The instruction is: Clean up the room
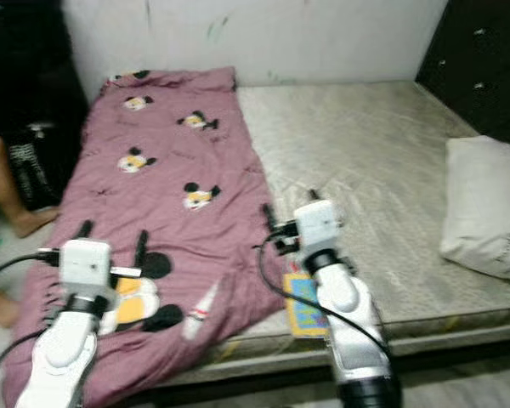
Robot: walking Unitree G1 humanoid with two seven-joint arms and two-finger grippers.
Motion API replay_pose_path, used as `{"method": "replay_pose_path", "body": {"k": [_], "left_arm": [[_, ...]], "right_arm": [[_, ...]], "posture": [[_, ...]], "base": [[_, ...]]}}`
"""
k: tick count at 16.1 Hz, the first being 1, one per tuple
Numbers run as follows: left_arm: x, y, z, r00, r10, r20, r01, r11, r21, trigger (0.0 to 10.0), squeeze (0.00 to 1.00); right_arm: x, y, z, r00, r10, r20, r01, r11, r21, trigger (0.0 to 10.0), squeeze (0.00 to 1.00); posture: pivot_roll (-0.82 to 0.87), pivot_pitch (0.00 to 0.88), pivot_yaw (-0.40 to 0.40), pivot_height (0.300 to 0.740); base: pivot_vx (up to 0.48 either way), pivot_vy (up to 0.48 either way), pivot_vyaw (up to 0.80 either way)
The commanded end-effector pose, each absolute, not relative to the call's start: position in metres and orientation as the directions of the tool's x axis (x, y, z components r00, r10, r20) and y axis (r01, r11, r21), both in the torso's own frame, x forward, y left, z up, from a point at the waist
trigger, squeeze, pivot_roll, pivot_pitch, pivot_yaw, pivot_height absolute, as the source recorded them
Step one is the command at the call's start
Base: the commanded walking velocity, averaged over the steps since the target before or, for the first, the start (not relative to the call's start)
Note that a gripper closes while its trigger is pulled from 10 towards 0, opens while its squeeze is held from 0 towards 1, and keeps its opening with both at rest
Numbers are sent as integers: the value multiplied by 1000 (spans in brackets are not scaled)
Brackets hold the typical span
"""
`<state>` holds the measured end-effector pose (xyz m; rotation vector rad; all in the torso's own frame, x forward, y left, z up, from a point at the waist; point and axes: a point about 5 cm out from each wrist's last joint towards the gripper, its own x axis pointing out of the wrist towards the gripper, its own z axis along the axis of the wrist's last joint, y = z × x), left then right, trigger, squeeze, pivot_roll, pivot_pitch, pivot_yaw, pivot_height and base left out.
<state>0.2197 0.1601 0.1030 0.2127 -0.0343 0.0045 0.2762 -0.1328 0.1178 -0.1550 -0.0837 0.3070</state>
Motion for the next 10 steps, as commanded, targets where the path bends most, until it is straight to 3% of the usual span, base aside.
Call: {"method": "replay_pose_path", "body": {"k": [1,10], "left_arm": [[220,155,105,999,-11,41,2,980,200,10000,0],[224,154,107,998,-8,54,-2,980,197,10000,0]], "right_arm": [[278,-139,119,954,294,64,-279,944,-177,10000,0],[283,-138,120,953,297,67,-281,943,-177,10000,0]], "posture": [[-53,0,-12,740],[-49,0,-15,740]], "base": [[0,-315,0],[0,-313,0]]}}
